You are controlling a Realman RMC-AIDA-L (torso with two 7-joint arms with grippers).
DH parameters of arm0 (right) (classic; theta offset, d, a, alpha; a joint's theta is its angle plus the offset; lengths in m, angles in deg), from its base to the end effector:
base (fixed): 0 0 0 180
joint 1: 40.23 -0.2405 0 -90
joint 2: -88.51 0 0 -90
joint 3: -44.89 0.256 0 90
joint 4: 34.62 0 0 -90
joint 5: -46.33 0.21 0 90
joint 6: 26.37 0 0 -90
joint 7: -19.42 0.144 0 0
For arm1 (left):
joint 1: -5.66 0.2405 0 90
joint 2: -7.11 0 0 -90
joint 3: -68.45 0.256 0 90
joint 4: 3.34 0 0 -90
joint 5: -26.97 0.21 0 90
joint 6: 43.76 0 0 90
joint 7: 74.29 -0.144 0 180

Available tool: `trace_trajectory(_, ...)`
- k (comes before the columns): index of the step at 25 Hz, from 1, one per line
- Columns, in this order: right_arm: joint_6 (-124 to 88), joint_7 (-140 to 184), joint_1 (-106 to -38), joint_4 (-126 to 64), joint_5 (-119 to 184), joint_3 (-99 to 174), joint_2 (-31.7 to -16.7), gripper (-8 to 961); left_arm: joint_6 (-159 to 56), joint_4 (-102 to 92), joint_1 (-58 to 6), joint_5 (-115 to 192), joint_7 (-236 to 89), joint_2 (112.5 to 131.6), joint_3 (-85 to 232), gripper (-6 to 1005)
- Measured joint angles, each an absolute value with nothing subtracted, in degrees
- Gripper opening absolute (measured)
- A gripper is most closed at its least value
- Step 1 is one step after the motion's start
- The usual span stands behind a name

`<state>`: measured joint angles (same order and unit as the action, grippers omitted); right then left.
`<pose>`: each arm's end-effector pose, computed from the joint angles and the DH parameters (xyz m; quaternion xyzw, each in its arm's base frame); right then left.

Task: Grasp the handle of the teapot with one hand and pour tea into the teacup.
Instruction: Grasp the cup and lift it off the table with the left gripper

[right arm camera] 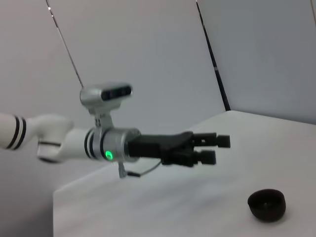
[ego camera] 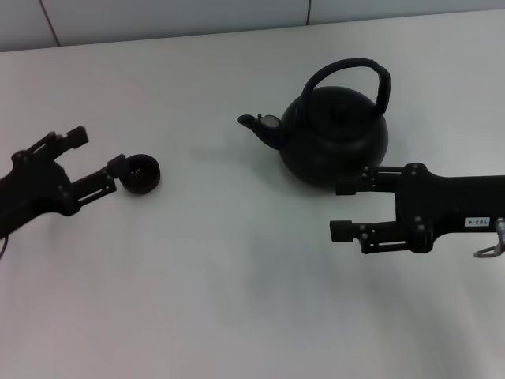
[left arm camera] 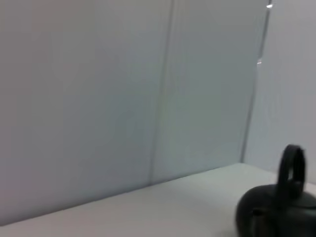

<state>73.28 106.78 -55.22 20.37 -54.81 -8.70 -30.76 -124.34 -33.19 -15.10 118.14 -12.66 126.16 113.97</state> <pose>0.2600 0.2689 0.0251 -0.9350 0.2091 0.2758 0.0771 -0.3022 0.3078 -0.0018 -0.8824 -0.2150 -0.3144 0.2762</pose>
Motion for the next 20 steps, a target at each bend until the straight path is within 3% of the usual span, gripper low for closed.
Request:
trace_trajectory(7, 72.95, 106.75, -56.12, 20.37, -54.72, -8.71, -30.76, 759, -118.11, -22.28, -14.81, 111.43, -25.82, 126.2, 113.87, 862)
trace_trajectory(20, 72.5, 106.7, -56.85, 20.35, -54.59, -8.73, -30.8, 758, -112.98, -19.51, -16.61, 111.15, -28.33, 126.19, 117.25, 861)
